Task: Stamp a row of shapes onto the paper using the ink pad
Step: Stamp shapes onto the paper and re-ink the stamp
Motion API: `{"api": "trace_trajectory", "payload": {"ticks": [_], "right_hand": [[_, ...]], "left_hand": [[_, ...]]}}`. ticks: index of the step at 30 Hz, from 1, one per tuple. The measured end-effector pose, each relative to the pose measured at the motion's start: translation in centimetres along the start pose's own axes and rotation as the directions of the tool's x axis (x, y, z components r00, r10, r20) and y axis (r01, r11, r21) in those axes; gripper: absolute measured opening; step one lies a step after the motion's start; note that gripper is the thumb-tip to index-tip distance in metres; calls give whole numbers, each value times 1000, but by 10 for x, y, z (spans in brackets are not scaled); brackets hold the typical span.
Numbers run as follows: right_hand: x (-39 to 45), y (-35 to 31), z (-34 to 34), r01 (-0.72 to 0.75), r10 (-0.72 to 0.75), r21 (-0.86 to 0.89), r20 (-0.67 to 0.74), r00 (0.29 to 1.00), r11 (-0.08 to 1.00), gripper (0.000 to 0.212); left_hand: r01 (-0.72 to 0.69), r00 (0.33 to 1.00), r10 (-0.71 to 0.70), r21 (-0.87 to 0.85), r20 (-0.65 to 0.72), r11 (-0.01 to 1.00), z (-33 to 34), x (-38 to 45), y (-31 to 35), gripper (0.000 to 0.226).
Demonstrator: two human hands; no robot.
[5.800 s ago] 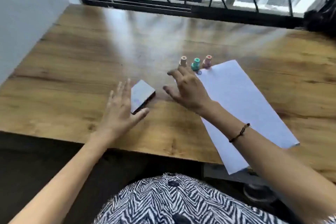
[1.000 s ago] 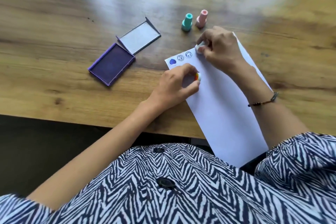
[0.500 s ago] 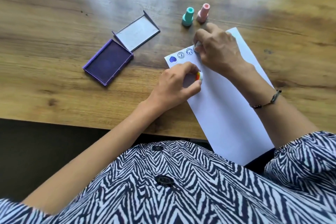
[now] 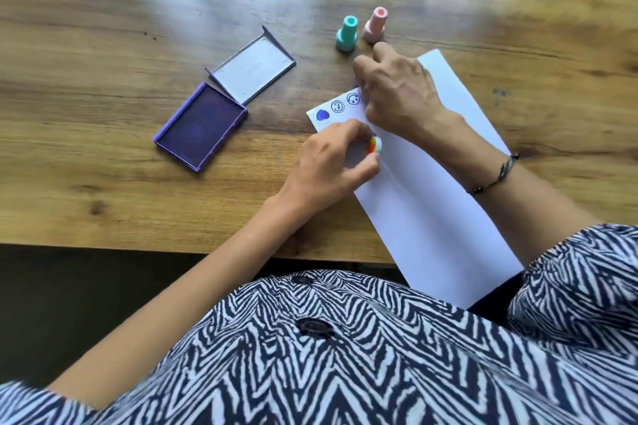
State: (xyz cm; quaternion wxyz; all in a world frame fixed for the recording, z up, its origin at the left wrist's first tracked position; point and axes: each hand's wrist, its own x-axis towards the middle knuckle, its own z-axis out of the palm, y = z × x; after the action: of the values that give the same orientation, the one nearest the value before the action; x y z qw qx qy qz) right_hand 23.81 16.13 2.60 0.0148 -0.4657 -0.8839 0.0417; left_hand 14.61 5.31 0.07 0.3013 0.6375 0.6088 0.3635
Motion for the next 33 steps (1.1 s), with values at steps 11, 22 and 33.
{"api": "trace_trajectory", "payload": {"ticks": [11,22,33], "right_hand": [[-44,26,-1,-195,591,946,6,807,257,16],[-67,11,1,-166,537,983,181,824,-77,9],[-59,-18,-5,-180,421,972,101,901,151,9]], "left_hand": [[-29,999,29,11,-21,1000,1,-2,-1,28],[15,999,-19,-93,-36,996,-1,-3,-1,19],[102,959,-173,-298,-223,949,-30,-39,-6,21]]}}
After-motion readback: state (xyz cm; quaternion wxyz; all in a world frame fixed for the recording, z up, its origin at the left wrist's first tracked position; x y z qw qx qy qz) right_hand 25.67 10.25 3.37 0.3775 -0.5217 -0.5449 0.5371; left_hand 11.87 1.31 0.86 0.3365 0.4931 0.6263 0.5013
